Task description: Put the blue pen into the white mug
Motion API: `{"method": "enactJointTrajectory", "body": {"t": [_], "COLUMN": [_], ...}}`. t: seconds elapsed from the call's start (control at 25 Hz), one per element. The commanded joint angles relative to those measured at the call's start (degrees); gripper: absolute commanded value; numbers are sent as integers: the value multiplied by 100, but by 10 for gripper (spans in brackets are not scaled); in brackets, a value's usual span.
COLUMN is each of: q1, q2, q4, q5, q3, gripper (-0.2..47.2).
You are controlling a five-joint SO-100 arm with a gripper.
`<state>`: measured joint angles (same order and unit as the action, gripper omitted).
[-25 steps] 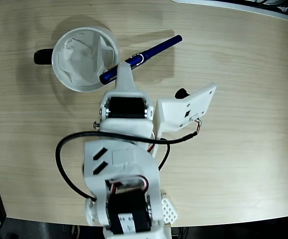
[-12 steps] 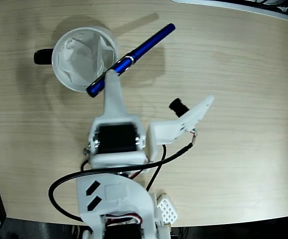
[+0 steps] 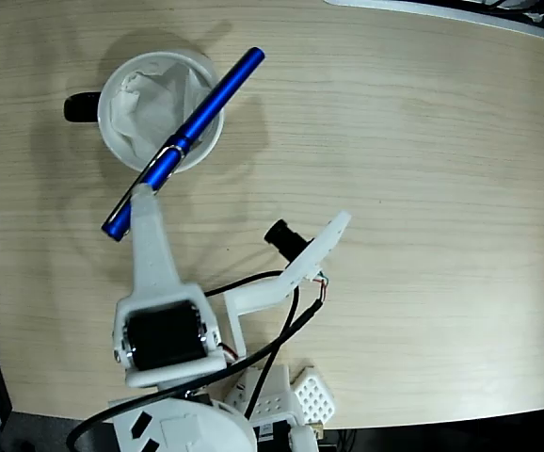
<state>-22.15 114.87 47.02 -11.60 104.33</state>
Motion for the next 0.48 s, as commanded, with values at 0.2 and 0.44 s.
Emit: {"method": "enactJointTrajectory", "body": {"t": [0.2, 0.44], "q1": [-501, -905], "q2": [817, 976], "q4": [-44, -35], "q5": [-105, -466], "q3": [149, 431], "gripper": [1, 0]}}
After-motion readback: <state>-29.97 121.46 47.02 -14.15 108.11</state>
